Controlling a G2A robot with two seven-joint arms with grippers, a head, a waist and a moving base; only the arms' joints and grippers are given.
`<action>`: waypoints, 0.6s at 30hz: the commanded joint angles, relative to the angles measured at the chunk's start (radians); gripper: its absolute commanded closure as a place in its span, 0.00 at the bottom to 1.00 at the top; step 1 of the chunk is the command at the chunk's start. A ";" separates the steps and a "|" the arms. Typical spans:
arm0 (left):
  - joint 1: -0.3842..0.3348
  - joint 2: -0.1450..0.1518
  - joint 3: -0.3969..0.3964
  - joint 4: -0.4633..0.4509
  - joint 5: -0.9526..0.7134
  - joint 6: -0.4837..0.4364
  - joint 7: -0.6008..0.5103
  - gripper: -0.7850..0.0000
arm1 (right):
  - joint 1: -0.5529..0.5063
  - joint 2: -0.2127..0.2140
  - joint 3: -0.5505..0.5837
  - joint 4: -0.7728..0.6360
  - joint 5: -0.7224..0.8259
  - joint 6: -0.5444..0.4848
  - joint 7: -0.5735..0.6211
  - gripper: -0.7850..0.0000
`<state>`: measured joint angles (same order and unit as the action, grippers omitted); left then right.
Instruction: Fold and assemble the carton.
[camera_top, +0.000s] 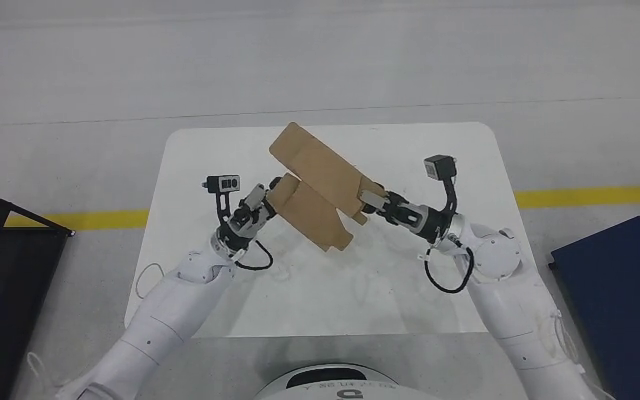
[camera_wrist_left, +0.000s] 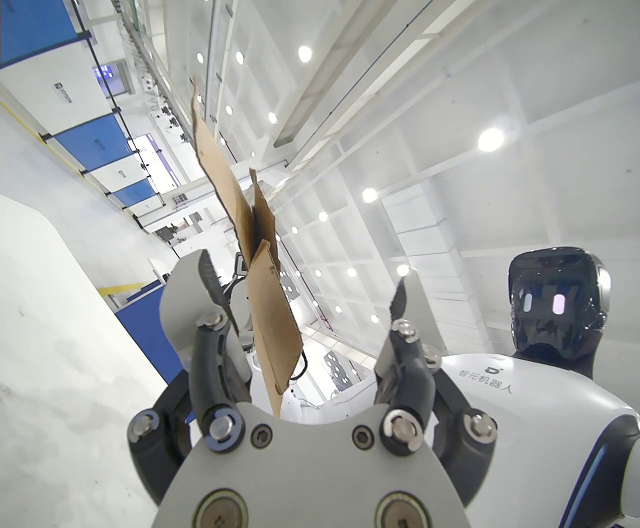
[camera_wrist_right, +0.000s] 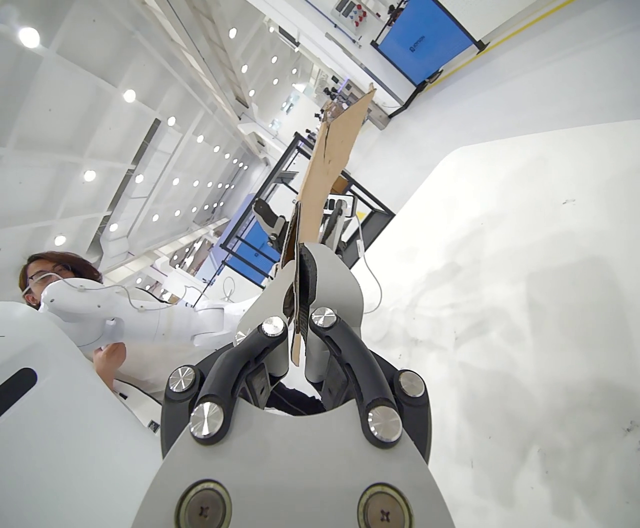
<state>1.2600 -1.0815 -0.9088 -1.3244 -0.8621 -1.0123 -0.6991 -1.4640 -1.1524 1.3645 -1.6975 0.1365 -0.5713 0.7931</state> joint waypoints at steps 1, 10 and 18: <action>-0.004 -0.004 -0.002 0.010 -0.013 0.000 -0.019 0.45 | -0.002 0.001 0.001 -0.002 -0.011 0.004 -0.006 1.00; -0.021 -0.020 0.002 0.053 0.014 0.016 -0.083 0.95 | -0.011 0.009 0.009 -0.007 -0.003 0.003 0.001 1.00; -0.027 -0.029 -0.008 0.072 0.070 0.034 -0.091 1.00 | -0.015 0.016 0.022 -0.018 -0.065 -0.009 -0.019 1.00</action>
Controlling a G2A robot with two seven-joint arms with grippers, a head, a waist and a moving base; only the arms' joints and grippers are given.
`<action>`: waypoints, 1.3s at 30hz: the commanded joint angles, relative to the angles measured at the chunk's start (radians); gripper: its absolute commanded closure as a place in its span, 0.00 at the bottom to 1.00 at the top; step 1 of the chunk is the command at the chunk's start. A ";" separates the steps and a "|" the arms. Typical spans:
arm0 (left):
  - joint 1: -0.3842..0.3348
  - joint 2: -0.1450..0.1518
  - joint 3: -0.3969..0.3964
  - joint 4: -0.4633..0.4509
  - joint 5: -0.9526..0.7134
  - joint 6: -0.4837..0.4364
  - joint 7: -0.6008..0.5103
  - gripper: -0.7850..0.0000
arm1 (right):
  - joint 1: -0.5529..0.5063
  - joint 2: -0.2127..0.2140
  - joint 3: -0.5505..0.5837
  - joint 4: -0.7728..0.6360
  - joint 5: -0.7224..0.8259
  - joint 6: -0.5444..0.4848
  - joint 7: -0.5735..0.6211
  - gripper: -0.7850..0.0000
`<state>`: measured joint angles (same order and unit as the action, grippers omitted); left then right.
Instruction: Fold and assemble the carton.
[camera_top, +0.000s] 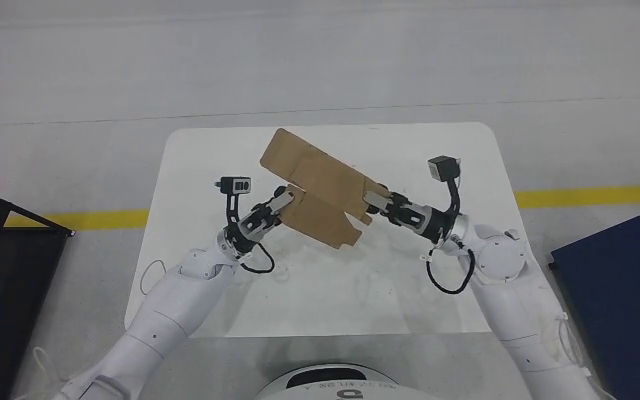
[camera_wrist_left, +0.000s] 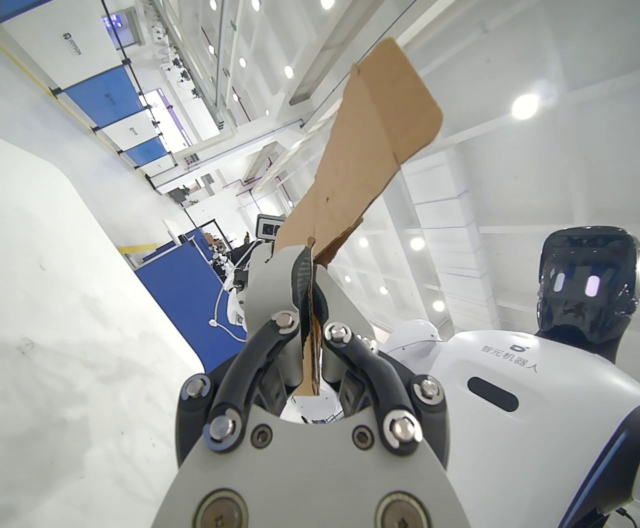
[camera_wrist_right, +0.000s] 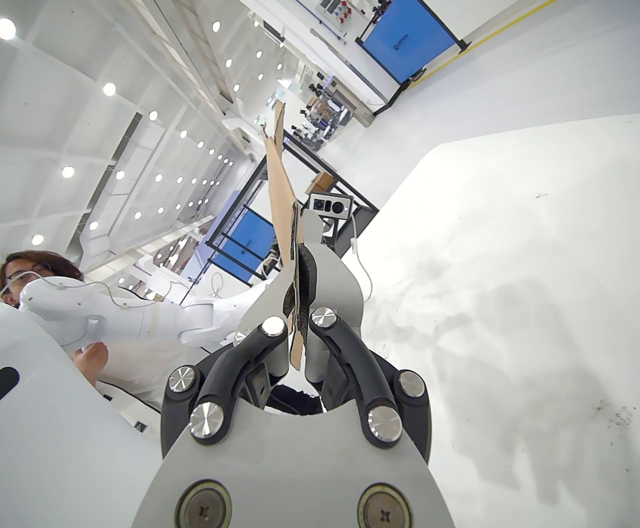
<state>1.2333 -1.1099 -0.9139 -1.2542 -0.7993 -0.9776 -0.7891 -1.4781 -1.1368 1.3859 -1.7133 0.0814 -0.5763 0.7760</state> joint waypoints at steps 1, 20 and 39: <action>0.001 -0.001 -0.005 0.001 0.012 -0.001 -0.001 1.00 | -0.003 0.001 0.002 -0.005 -0.018 -0.011 -0.007 1.00; -0.008 0.018 -0.155 -0.082 0.401 -0.035 -0.003 1.00 | -0.002 0.018 0.097 -0.063 -0.547 -0.049 -0.232 0.00; -0.030 0.014 -0.199 -0.116 0.751 0.120 0.192 1.00 | 0.103 0.016 -0.150 -0.142 -0.725 -0.159 -0.145 0.00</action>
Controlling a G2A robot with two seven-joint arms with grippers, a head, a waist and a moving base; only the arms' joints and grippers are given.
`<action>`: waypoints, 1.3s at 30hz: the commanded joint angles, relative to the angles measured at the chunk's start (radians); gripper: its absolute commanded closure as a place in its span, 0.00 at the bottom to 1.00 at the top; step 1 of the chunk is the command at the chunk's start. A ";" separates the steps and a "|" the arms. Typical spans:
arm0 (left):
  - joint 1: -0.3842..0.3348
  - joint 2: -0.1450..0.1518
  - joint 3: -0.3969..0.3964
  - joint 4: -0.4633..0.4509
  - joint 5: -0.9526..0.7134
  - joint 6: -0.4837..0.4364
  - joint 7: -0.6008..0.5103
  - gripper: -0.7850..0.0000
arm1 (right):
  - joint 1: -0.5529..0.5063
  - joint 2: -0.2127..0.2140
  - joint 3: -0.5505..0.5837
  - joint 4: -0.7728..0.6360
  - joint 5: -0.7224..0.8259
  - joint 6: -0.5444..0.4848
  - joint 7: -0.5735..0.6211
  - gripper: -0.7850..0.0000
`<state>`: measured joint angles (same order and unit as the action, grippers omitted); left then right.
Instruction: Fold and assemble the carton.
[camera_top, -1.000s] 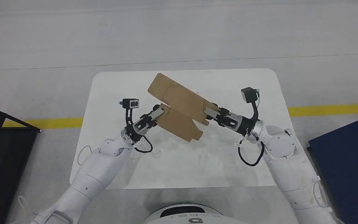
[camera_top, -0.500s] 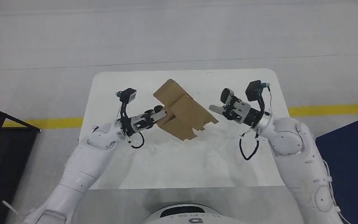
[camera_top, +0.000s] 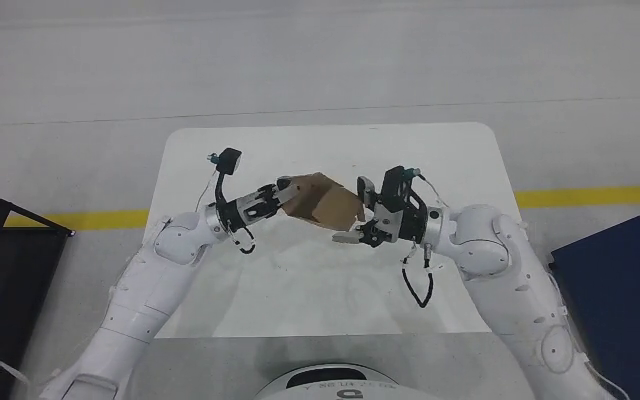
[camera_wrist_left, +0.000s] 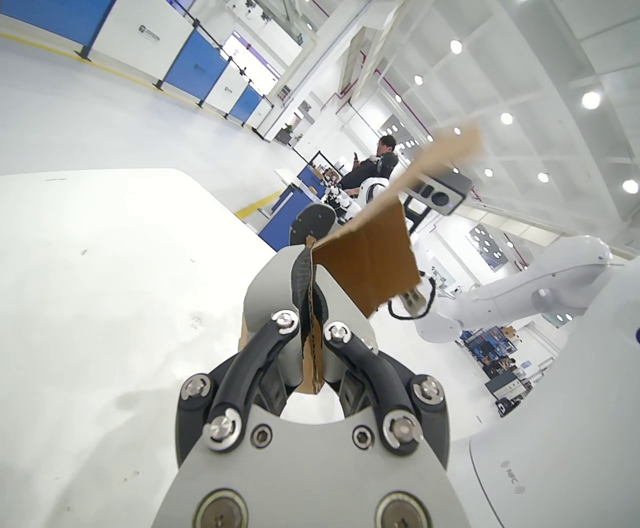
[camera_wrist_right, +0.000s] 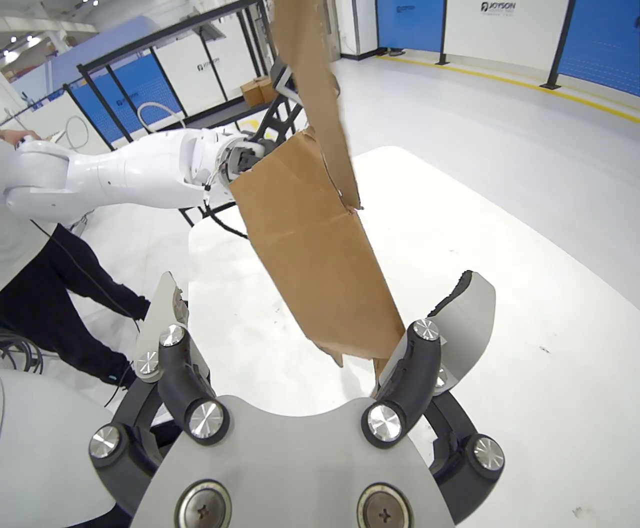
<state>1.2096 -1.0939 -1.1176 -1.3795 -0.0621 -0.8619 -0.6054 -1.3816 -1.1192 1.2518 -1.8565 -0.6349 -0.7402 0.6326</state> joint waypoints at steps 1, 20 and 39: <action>-0.014 -0.005 0.007 0.022 0.022 0.010 0.025 1.00 | 0.016 -0.003 -0.031 0.004 -0.016 0.010 -0.004 0.00; -0.070 -0.025 -0.004 0.100 0.084 -0.057 0.183 1.00 | 0.034 -0.003 0.002 -0.025 -0.226 0.178 -0.234 0.00; -0.019 -0.002 -0.097 -0.093 0.637 -0.150 0.647 1.00 | -0.028 0.006 0.006 0.036 -0.892 0.457 -0.457 0.00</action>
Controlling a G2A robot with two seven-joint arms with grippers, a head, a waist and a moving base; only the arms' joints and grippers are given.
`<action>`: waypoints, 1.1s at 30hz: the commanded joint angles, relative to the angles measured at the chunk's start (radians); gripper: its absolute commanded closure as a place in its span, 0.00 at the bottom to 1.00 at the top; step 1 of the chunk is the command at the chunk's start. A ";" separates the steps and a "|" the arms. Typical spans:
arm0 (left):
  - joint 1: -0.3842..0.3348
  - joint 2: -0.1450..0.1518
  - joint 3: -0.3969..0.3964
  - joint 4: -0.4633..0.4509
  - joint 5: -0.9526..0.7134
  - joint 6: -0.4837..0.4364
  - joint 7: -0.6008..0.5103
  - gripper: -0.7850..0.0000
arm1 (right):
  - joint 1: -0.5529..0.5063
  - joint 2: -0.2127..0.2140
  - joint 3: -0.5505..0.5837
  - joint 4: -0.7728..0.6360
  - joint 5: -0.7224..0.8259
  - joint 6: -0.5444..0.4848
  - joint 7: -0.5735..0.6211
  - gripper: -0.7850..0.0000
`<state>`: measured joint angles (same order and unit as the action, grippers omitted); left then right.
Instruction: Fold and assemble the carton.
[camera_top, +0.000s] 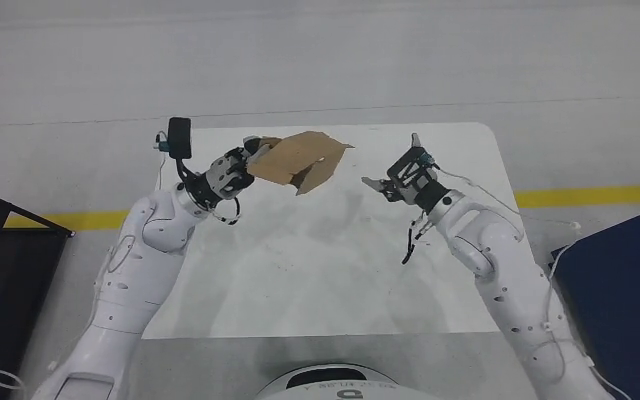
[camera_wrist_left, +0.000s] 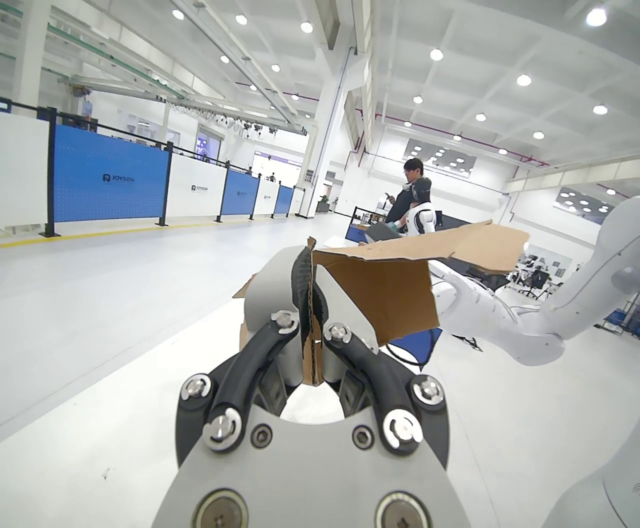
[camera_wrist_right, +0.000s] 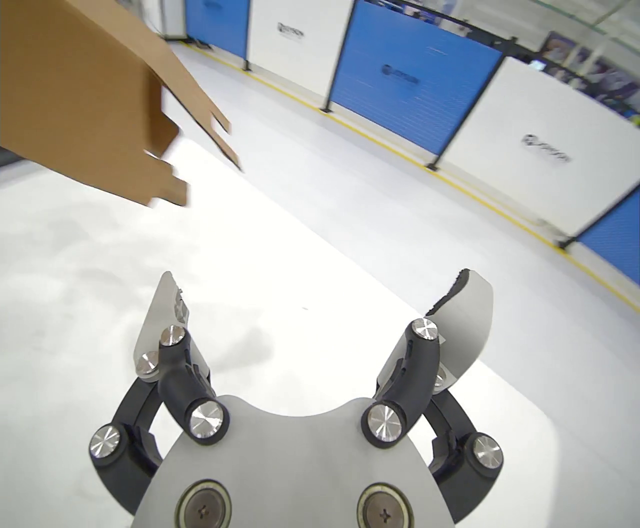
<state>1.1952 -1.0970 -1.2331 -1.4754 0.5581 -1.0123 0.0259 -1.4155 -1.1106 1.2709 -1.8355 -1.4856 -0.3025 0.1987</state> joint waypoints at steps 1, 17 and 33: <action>-0.013 0.004 0.035 0.005 0.033 0.000 0.024 1.00 | 0.012 -0.005 -0.024 0.023 -0.051 0.027 -0.039 0.00; -0.080 0.064 0.194 0.063 0.024 0.000 0.198 1.00 | 0.050 -0.022 -0.052 0.067 0.015 0.042 -0.200 0.18; -0.119 0.108 0.303 0.107 -0.045 0.000 0.234 1.00 | 0.045 -0.020 -0.041 0.050 0.172 -0.168 -0.235 0.60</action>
<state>1.0795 -0.9903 -0.9357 -1.3718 0.5154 -1.0123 0.2642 -1.3703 -1.1310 1.2290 -1.7861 -1.3181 -0.4655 -0.0369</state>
